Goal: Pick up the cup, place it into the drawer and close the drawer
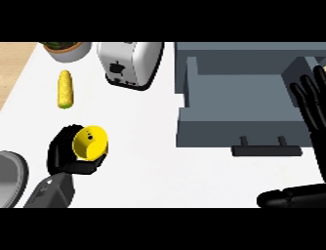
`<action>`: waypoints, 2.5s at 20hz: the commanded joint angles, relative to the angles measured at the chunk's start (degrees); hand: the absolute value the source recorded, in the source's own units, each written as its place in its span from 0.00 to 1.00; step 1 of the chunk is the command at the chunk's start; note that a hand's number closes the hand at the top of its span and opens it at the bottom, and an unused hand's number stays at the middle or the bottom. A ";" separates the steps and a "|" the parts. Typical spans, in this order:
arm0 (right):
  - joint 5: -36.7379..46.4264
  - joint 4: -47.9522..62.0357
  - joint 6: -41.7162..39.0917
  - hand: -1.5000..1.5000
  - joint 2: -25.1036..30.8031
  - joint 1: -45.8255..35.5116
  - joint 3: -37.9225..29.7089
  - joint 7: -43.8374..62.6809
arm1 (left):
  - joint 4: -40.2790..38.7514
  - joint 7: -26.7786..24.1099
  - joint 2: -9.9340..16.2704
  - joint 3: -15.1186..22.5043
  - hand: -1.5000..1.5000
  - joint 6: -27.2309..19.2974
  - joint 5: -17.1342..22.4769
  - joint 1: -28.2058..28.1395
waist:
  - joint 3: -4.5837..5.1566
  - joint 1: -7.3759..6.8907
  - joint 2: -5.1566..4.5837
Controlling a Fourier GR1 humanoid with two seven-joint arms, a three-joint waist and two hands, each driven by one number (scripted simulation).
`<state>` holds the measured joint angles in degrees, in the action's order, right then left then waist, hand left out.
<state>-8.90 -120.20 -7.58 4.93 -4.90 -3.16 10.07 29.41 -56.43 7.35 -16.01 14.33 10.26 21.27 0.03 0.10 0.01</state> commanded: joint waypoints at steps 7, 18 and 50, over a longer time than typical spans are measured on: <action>1.18 -1.66 1.07 0.00 -0.46 0.57 0.83 1.65 | 22.02 7.88 -2.16 6.49 1.00 1.71 0.86 -3.17 | -0.10 -0.68 0.34; 1.26 -1.69 0.62 0.00 -0.20 1.53 0.51 1.64 | 51.66 35.36 -7.26 14.03 1.00 -9.50 6.79 -0.78 | -0.06 -0.32 0.25; 0.30 7.21 -0.13 0.00 1.55 -5.92 -2.98 -0.55 | 22.39 44.85 -7.35 22.52 1.00 -32.26 4.82 39.97 | -0.05 0.78 -0.31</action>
<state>-9.27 -118.12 -8.52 5.72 -5.25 -5.05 9.59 57.17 -9.11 0.01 4.86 -16.18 13.09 59.00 -0.03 1.05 -0.16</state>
